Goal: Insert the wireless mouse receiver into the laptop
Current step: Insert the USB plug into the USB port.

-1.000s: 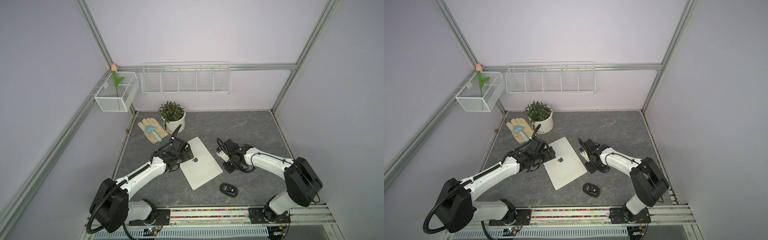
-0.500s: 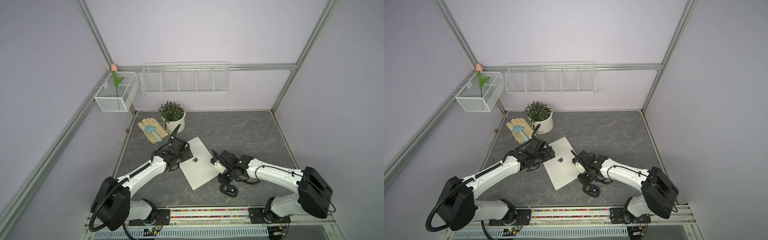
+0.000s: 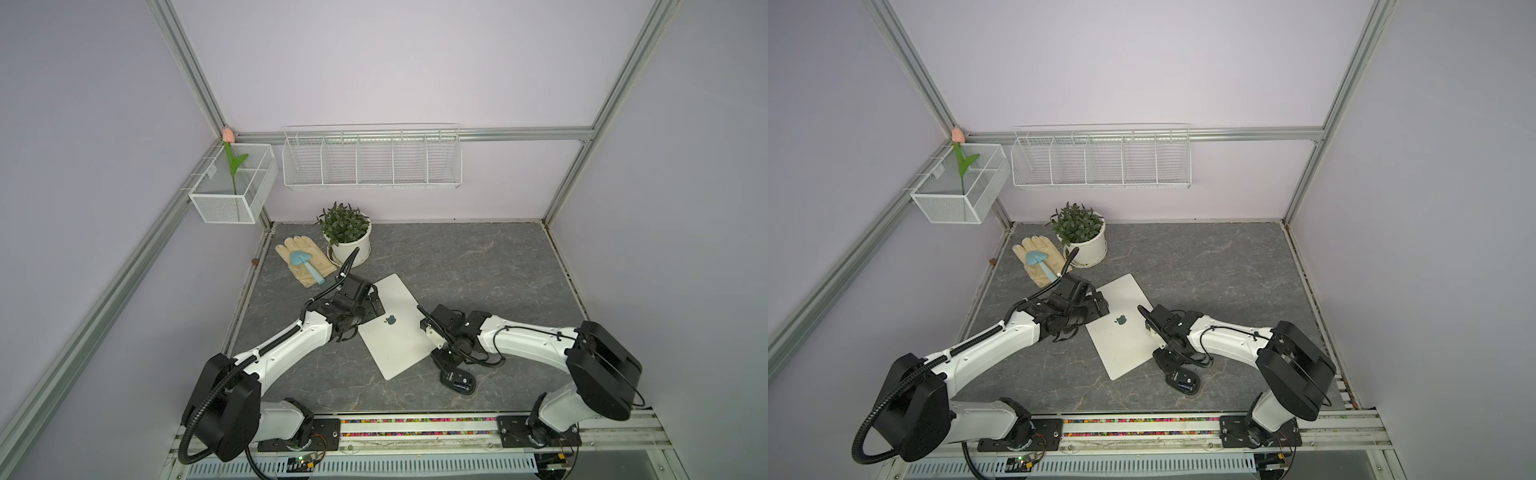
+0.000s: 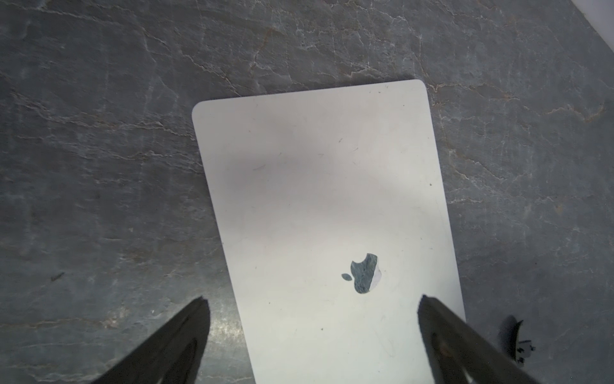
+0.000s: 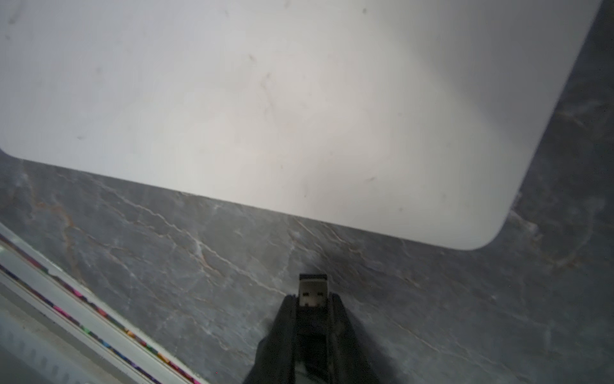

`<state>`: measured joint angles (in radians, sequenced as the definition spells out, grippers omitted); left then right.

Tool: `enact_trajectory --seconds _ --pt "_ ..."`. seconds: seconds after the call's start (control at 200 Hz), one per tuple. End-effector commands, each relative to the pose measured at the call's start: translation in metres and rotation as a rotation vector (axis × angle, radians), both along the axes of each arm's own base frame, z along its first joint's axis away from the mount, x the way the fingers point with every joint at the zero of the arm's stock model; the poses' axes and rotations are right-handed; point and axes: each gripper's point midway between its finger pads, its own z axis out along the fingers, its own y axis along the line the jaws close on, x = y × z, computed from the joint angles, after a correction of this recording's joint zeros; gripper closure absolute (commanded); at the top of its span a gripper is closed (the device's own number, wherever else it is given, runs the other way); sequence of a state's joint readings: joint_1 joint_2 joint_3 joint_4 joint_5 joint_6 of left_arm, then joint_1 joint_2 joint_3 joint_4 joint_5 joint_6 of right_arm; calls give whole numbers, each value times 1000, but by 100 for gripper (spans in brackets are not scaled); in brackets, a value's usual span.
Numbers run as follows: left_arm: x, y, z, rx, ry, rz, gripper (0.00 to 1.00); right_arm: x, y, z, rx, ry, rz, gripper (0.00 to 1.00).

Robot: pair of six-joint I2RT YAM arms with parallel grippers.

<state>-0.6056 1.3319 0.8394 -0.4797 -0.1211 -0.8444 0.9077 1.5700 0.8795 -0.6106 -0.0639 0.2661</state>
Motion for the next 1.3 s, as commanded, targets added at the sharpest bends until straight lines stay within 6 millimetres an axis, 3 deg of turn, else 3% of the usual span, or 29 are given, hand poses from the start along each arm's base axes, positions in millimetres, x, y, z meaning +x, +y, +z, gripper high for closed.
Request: enact_trajectory --seconds 0.0,0.735,1.295 --pt "4 1 3 -9 -6 13 0 11 9 3 9 -37 -17 81" --pt "5 3 3 -13 -4 16 0 30 9 -3 -21 -108 -86 82" --pt "7 7 0 -12 -1 18 0 34 32 3 59 -142 -47 84"
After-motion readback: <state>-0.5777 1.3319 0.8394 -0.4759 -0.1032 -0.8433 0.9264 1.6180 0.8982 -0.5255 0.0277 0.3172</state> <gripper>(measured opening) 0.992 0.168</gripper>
